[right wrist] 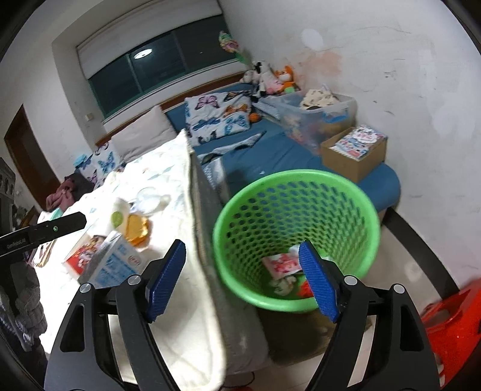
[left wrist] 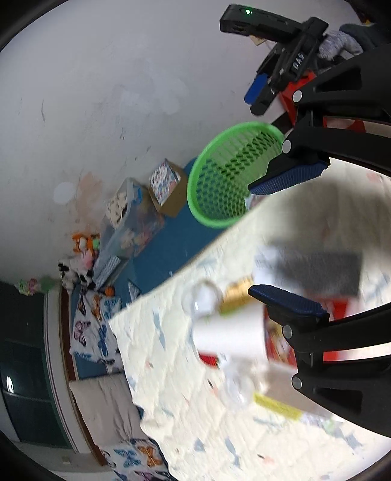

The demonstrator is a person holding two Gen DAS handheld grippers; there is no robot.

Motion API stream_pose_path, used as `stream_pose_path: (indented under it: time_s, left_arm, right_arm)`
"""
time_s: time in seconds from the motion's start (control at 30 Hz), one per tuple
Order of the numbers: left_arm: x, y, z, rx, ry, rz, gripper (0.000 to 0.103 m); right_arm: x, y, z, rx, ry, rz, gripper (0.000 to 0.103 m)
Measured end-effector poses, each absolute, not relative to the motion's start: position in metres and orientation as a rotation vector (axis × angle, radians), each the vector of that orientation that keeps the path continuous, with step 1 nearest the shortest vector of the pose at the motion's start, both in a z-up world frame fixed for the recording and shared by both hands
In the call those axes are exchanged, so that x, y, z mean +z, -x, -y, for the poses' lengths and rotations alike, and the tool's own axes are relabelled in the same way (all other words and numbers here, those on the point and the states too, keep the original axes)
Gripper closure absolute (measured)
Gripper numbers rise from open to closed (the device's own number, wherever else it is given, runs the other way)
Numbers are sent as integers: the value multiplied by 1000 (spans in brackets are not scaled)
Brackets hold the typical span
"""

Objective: Collect trash
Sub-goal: 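Return both tools to the quilt and approach the red cup and milk carton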

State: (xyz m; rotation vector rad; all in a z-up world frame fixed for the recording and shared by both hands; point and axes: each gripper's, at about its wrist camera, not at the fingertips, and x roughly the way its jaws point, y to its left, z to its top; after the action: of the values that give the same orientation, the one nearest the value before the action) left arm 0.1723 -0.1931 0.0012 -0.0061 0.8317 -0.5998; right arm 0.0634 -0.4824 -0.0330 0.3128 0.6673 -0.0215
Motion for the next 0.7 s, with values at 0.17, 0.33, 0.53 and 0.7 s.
stream_pose_path:
  time_s: [0.17, 0.33, 0.53, 0.7]
  left_arm:
    - [-8, -186, 161, -520, 4, -874, 43]
    - [-21, -202, 145, -481, -12, -936, 43]
    - [-38, -208, 140, -482, -38, -1001, 43]
    - [-43, -211, 142, -484, -74, -1018, 42]
  right_arm:
    - [-31, -69, 460, 22, -303, -683, 25]
    - [-31, -74, 445, 54, -302, -692, 24]
    - [-33, -80, 427, 90, -284, -711, 24]
    - [-35, -83, 417, 107, -272, -726, 24]
